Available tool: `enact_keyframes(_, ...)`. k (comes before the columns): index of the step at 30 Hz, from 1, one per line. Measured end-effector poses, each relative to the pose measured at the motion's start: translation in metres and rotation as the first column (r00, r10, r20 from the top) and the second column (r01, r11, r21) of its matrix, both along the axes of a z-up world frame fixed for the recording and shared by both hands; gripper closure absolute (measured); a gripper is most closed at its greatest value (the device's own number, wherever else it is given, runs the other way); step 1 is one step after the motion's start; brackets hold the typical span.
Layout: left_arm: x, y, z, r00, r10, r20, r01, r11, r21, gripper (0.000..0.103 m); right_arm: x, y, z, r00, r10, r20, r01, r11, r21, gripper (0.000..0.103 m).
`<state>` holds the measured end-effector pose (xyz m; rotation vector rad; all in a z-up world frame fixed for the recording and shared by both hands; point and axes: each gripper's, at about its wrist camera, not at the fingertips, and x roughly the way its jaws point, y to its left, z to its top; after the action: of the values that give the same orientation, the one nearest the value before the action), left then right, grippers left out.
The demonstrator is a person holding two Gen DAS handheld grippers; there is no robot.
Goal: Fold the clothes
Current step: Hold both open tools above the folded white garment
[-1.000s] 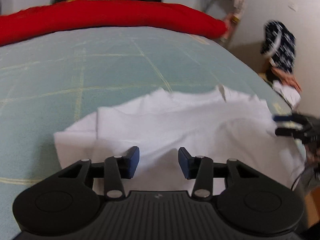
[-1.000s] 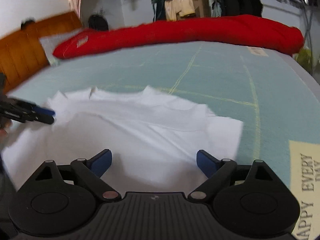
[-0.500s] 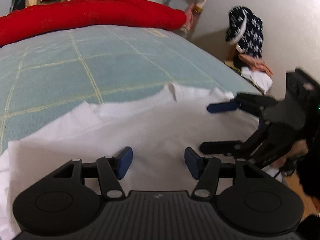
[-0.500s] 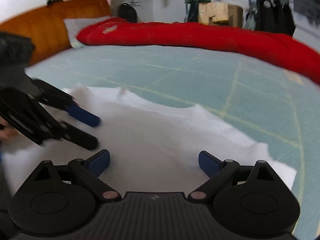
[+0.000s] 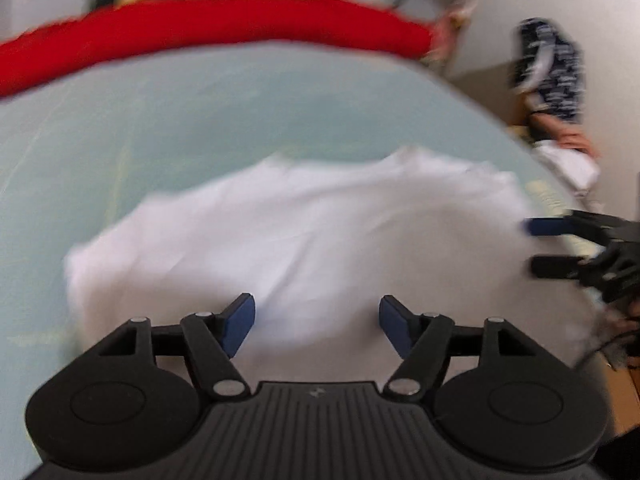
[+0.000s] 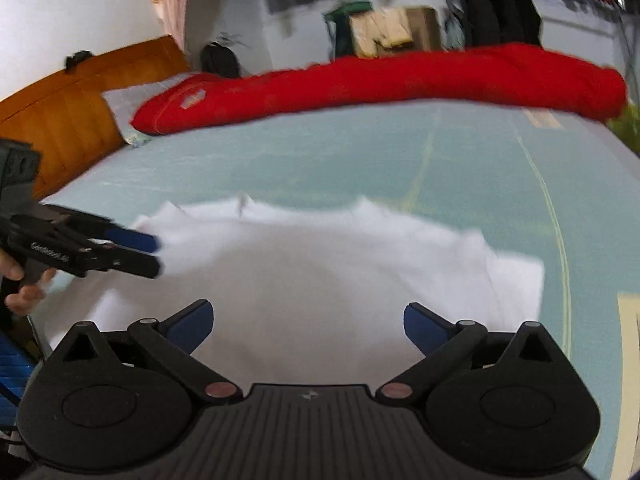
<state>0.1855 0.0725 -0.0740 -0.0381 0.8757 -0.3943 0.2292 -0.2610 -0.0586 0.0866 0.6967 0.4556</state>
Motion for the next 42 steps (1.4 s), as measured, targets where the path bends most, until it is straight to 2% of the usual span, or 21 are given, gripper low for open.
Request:
enact_keyframes(2,-0.003,0.008,0.007,0.999,0.041,-0.005,-0.041,0.998,-0.055,0.035,-0.003,-0.008,-0.006,0.998,-0.049,-0.033,0.049,0.999,-0.001,0.000)
enact_keyframes(6,-0.025,0.009,0.031,0.996,0.058,0.068,-0.053,0.996,-0.075,0.031,-0.016,-0.010,0.009,0.998,-0.062,-0.003,0.062,0.997,0.043,0.000)
enact_keyframes(8,-0.028,0.010,0.027,0.996,0.069,0.062,-0.065,0.995,-0.078,0.030,-0.020,-0.008,0.011,0.999,-0.047,0.003,0.047,0.998,0.049,0.000)
enact_keyframes(11,-0.024,0.016,0.005,0.992,0.125,-0.015,-0.126,0.991,-0.054,0.032,-0.016,-0.004,-0.001,0.997,-0.069,-0.040,0.071,0.997,0.038,0.000)
enact_keyframes(14,-0.026,0.021,0.013,0.991,0.131,-0.008,-0.131,0.988,-0.087,0.031,-0.015,-0.001,-0.011,0.994,-0.097,-0.053,0.098,0.995,0.024,0.000)
enact_keyframes(17,-0.023,0.026,0.025,0.992,0.119,0.049,-0.114,0.988,-0.108,0.030,-0.018,0.002,-0.010,0.994,-0.094,-0.047,0.094,0.996,-0.001,0.000)
enact_keyframes(18,-0.018,0.029,0.024,0.991,0.128,0.040,-0.123,0.985,-0.118,0.030,-0.017,0.002,-0.010,0.994,-0.097,-0.049,0.097,0.995,0.000,0.000)
enact_keyframes(21,-0.006,0.038,0.005,0.987,0.158,-0.027,-0.160,0.983,-0.090,0.031,-0.017,0.000,-0.012,0.993,-0.109,-0.048,0.110,0.994,0.014,0.000)
enact_keyframes(23,-0.006,0.042,-0.002,0.988,0.151,-0.023,-0.152,0.984,-0.096,0.031,-0.019,0.000,-0.014,0.993,-0.110,-0.041,0.111,0.994,0.019,0.000)
enact_keyframes(27,-0.012,0.035,0.010,0.986,0.165,-0.006,-0.165,0.984,-0.060,0.031,-0.018,0.003,-0.014,0.994,-0.107,-0.037,0.107,0.994,0.001,0.000)
enact_keyframes(30,-0.023,0.024,0.021,0.991,0.133,0.031,-0.131,0.991,-0.033,0.031,-0.017,0.004,-0.015,0.993,-0.115,-0.039,0.115,0.993,-0.003,0.000)
enact_keyframes(42,-0.040,0.030,0.008,0.992,0.126,-0.032,-0.127,0.992,-0.024,0.030,-0.022,0.019,-0.019,0.995,-0.099,0.005,0.098,0.988,-0.118,0.000)
